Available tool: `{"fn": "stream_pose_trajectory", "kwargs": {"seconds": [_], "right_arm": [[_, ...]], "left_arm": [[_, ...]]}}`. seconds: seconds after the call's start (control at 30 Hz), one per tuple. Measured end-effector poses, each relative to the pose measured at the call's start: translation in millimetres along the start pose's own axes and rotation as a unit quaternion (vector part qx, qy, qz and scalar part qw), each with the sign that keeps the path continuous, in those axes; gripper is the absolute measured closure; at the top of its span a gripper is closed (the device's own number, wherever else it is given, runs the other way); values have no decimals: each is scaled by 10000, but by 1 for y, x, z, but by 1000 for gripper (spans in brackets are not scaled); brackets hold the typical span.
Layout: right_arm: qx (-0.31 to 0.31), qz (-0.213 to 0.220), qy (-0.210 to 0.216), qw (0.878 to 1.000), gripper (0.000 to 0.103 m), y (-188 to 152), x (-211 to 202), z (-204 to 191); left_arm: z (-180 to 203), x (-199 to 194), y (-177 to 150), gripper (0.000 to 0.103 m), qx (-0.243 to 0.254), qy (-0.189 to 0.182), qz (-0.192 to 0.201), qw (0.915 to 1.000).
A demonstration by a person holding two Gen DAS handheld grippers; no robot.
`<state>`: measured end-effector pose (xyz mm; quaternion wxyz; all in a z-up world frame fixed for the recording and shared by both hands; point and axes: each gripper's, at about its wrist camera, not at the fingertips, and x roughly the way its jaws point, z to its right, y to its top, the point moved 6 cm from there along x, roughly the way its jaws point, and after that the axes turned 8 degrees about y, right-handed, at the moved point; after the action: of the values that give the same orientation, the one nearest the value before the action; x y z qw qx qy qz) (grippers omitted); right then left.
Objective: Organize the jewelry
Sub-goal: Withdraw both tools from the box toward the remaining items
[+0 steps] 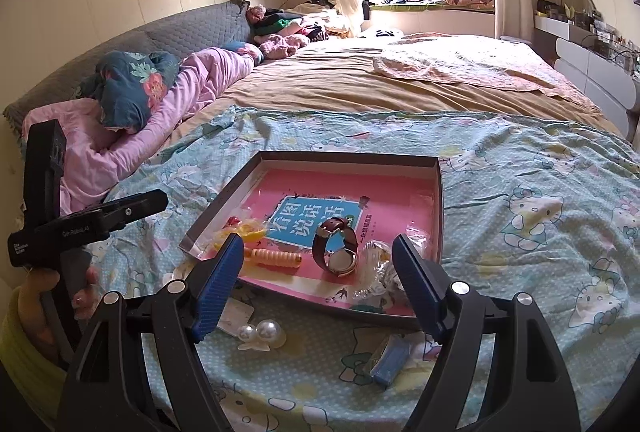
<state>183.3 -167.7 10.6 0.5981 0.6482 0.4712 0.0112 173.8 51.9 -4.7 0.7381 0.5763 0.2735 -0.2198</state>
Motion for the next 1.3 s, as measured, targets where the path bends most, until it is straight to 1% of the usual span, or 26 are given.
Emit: {"fn": "stream_pose_trajectory", "kwargs": {"seconds": [0.17,0.27,0.47,0.77,1.07,1.3], "right_arm": [[-39,86,17,10000,27,2,-9,-3],[-44,157,3,9999,23,3,-15,-4],[-90,207,27,9997,23,2,-24,-9],[-225,173,75,9996,23,-6,-30,-19],[-288,-4,133,9995,23,-20,-26,-26],[-347,-166,198,9991,23,-30,-18,-34]], "left_arm": [[-3,-17,4,10,-49,35,161,9999],[-5,-27,4,10,-46,52,235,9997],[-6,-41,2,10,-26,87,325,9994],[0,-54,-9,10,188,191,360,9990],[-3,-53,-25,10,268,315,209,9989],[-8,-45,-40,10,300,414,17,9987]]}}
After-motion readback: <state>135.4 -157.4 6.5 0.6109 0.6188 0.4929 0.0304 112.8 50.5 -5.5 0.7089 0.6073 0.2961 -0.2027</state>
